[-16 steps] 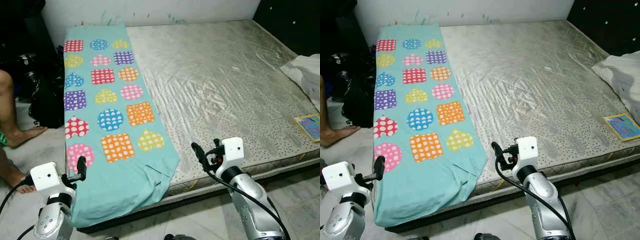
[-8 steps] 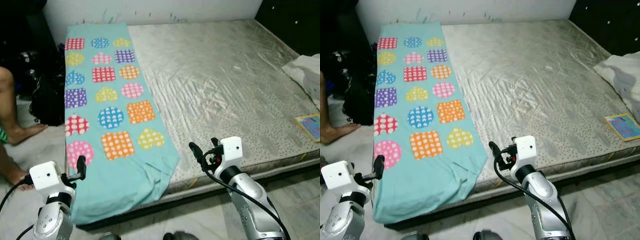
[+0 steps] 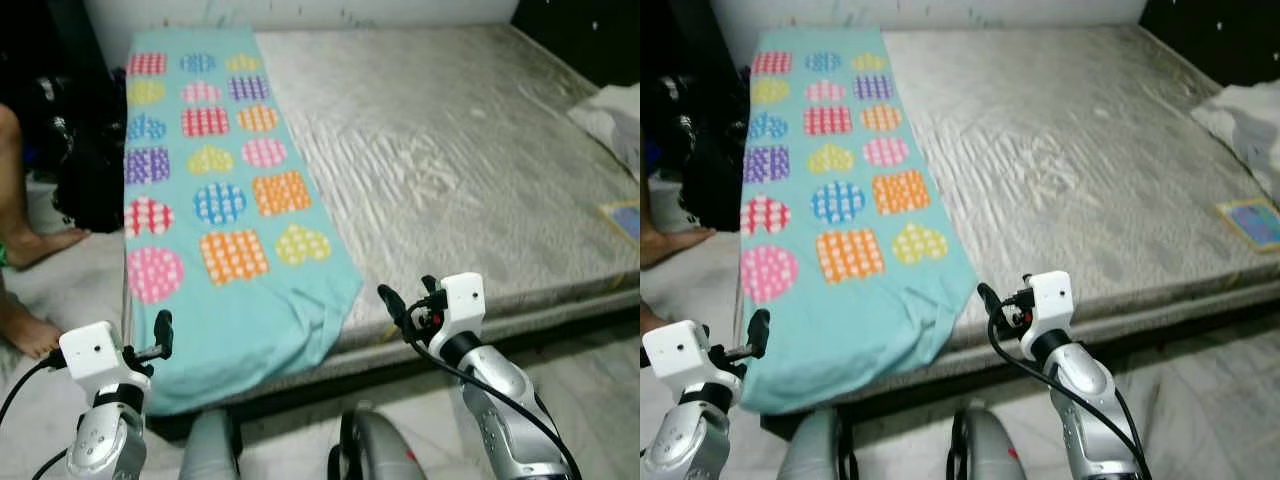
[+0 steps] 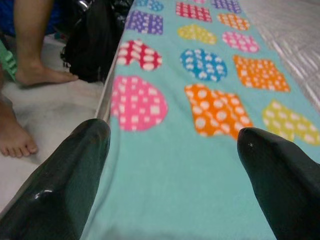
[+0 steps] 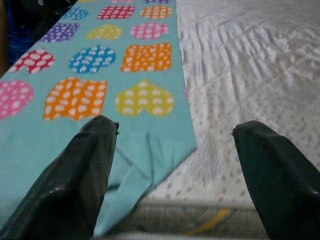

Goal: Clean up the room

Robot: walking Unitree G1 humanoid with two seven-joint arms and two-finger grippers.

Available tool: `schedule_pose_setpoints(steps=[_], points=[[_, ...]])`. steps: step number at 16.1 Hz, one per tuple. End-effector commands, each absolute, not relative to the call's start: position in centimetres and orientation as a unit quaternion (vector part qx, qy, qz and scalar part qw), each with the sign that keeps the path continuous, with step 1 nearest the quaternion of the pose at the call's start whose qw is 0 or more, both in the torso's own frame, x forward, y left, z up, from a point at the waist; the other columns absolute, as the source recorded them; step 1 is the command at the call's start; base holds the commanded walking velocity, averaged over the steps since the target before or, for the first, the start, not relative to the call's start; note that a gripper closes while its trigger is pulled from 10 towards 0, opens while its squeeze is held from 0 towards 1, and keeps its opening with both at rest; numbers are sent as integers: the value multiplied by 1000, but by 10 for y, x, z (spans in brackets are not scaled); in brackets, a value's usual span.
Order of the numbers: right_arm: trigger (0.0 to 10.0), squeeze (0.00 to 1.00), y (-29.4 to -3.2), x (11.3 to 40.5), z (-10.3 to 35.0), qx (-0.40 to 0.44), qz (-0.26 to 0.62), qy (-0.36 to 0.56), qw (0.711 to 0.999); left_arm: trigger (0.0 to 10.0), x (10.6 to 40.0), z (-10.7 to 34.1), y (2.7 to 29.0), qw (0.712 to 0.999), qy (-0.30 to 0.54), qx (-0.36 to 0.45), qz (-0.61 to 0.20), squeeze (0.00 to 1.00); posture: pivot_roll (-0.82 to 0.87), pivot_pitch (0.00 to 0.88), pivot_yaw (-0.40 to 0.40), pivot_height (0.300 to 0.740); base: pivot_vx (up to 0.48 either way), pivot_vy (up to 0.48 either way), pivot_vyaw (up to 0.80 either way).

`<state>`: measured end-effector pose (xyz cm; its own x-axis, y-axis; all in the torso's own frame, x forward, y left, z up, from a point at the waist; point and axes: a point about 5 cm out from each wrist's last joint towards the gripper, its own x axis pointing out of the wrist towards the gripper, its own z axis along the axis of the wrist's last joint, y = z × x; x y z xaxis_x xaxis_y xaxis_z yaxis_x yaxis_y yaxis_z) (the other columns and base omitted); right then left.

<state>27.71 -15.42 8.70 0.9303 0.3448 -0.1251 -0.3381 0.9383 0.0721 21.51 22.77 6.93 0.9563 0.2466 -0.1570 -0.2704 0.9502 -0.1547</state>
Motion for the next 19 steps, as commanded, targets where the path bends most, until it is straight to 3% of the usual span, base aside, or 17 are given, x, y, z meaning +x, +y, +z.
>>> schedule_pose_setpoints(steps=[1,7,10,15,19], points=[[10000,0,-156,276,87,26,173,70,982,10000,213,72,228,985,65,-85,135,0,-29,175,-56,605,0,0,0],[10000,0,-156,278,87,19,175,69,982,10000,213,74,229,984,59,-90,139,0,-29,176,-59,605,0,0,0],[10000,0,-155,278,88,11,180,67,981,10000,214,74,228,985,58,-92,138,0,-32,179,-60,605,260,0,0],[10000,0,-155,278,88,9,182,66,981,10000,215,75,228,984,60,-94,137,0,-33,182,-60,605,283,0,602],[10000,0,-155,279,88,9,180,67,981,10000,214,74,228,984,63,-95,137,0,-34,183,-58,605,300,0,0]])
